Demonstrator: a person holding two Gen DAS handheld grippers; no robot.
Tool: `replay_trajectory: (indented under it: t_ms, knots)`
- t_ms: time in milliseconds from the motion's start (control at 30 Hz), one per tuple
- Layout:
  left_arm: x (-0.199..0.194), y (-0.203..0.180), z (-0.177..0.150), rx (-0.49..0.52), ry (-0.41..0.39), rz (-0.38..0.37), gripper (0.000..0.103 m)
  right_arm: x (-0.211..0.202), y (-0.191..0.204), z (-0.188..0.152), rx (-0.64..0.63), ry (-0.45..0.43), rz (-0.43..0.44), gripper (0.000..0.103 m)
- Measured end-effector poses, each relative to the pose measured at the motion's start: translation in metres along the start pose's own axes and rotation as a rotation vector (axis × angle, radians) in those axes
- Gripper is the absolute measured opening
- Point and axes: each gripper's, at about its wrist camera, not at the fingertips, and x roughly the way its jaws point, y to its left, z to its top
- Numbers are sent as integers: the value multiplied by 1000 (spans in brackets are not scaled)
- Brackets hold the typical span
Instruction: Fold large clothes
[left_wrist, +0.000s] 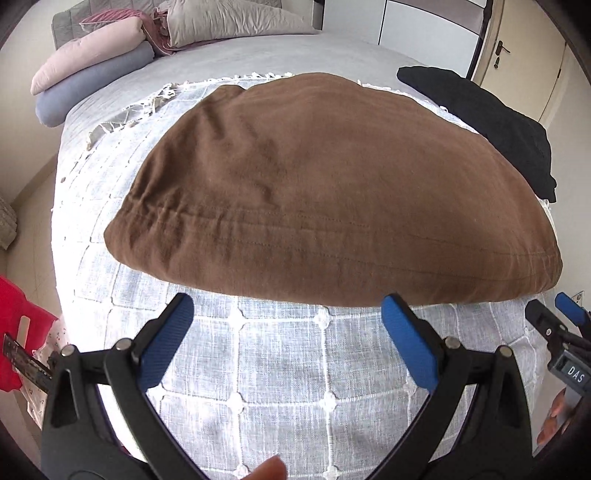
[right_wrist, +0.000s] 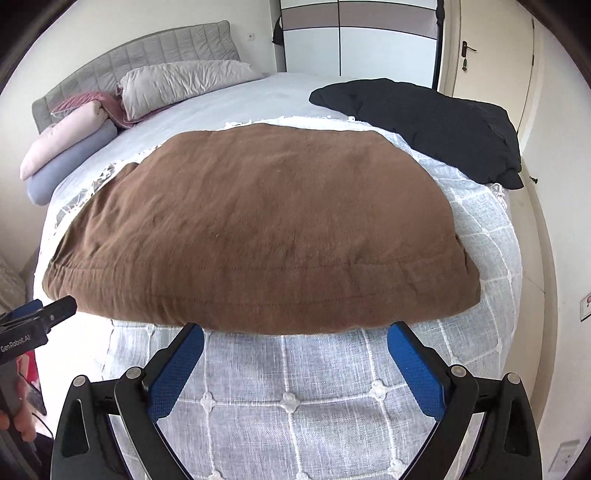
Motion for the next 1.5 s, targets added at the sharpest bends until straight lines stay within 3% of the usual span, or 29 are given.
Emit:
replay_trajectory:
  t_ms: [267, 1500]
  knots:
    - [-8, -18, -10, 40, -17, 1, 101, 1, 10, -6, -4, 11, -8, 101]
    - [-5, -25, -11, 57, 1, -11, 101, 6, 18, -9, -48, 19, -28, 101]
